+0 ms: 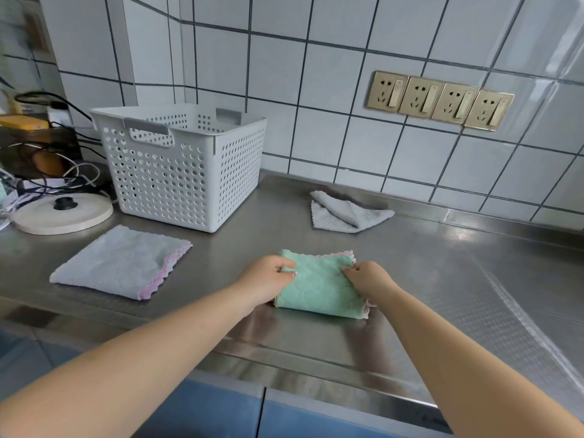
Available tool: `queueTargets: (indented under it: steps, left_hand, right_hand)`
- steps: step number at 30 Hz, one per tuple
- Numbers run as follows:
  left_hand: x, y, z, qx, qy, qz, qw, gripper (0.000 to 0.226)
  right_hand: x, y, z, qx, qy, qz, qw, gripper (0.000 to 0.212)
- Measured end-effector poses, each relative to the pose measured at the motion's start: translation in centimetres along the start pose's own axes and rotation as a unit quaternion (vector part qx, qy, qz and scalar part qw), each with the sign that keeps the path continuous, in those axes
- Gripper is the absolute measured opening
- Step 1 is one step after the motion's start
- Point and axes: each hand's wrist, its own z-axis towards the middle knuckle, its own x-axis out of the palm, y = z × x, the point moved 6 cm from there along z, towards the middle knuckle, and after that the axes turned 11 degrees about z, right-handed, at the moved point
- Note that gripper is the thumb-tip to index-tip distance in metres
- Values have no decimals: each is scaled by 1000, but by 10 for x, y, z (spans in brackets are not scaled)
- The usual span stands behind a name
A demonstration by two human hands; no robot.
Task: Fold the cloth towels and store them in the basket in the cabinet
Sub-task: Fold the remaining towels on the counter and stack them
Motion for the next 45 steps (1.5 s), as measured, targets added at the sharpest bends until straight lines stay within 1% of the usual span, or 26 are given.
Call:
queueTargets:
  steps: [4,7,9,10,12,13,15,20,22,25,27,29,32,36,38,40,41,42,43,44,45]
  left_hand:
    - [-2,2,-1,-12,0,-11,1000,28]
    - [-1,2,-3,-53,41,-46,997,29]
    - [-5,1,-1,-77,71,-67,992,35]
    - [-10,-1,1,-80,78,-58,992,38]
    - [-20,-4,10,-72,65,-4,995,45]
    - [-25,-5,14,-66,50,21,996,50]
    - [-27,-7,23,-58,43,43,996,53]
    - [-24,-7,38,-49,43,78,995,36]
    - [-23,-6,43,-45,36,83,995,27]
    - [-22,-5,48,-44,30,85,995,12]
    - [-21,-3,50,-40,27,85,995,10]
    - [-22,-5,51,-29,20,96,995,9]
    - [-26,-9,52,-4,-8,156,988,14]
    - [-29,-6,56,-12,-18,181,983,8]
    - [-34,-18,54,27,-53,227,972,16]
    - [-34,-45,46,111,-90,238,961,25]
    - [-29,-59,40,152,-78,235,957,28]
    - [-18,-71,37,186,-43,248,950,33]
    - [-3,-76,34,204,10,286,936,39]
    - [13,-76,31,201,69,355,910,44]
    - [27,-69,29,188,115,431,875,48]
  right_hand:
    - [1,1,1,11,17,-4,1000,37]
    - [1,-1,3,18,15,4,1000,36]
    - [-4,-2,5,11,-9,6,1000,24]
    - [-9,-3,5,-2,-33,-8,999,21]
    - [-20,-2,4,-55,-85,-68,993,40]
    - [-22,1,4,-86,-96,-86,988,47]
    - [-19,6,4,-116,-88,-96,985,47]
    - [-13,10,14,-87,-40,-97,991,33]
    - [-14,15,15,-103,-43,-98,989,27]
    - [-16,21,16,-154,-65,-79,983,16]
    - [-15,19,18,-154,-72,-51,984,14]
    - [-15,15,21,-130,-74,-34,988,15]
    - [-16,12,28,-99,-79,-23,992,15]
    - [-14,12,33,-82,-83,-22,993,21]
    - [-11,13,34,-80,-83,-22,993,25]
    - [-9,13,35,-81,-84,-24,993,27]
    - [-9,13,35,-82,-86,-25,993,29]
    - [-9,14,35,-82,-88,-26,992,30]
    - [-9,14,35,-83,-89,-28,992,31]
    - [-10,15,34,-84,-92,-30,992,33]
    - [-10,14,33,-86,-97,-29,991,35]
